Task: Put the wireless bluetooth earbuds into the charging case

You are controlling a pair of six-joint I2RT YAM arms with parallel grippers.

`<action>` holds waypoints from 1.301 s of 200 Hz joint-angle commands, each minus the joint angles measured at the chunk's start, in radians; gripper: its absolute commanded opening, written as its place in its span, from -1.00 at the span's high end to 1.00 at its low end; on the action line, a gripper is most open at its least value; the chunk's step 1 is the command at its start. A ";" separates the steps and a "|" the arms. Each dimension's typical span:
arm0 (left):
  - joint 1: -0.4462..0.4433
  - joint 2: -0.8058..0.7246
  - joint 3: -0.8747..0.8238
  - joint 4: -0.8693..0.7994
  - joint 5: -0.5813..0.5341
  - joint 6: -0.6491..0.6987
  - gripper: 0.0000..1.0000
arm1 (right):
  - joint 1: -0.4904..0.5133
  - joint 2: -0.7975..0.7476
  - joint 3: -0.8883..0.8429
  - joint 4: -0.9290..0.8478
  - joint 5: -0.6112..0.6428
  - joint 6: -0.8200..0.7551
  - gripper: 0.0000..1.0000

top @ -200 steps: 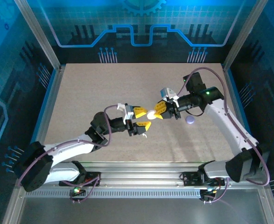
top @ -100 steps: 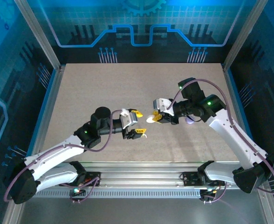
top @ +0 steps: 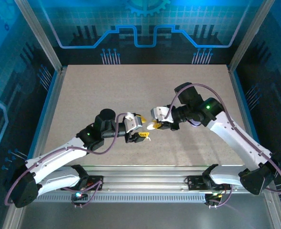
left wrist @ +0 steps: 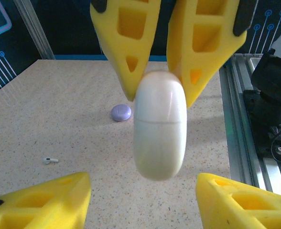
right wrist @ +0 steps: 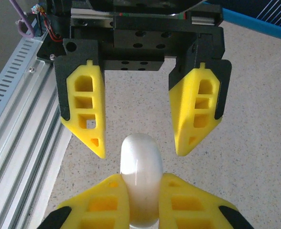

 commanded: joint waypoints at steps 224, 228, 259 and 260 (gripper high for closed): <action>-0.013 0.049 0.025 0.066 0.066 -0.021 0.12 | 0.054 0.026 -0.003 0.020 0.017 -0.006 0.93; -0.012 0.051 0.024 0.066 0.067 -0.021 0.13 | 0.054 0.026 -0.003 0.020 0.018 -0.007 0.93; -0.012 0.055 0.025 0.063 0.072 -0.019 0.15 | 0.053 0.020 -0.004 0.023 0.023 -0.007 0.93; -0.013 0.055 0.024 0.063 0.073 -0.019 0.15 | 0.053 0.020 -0.004 0.023 0.023 -0.007 0.93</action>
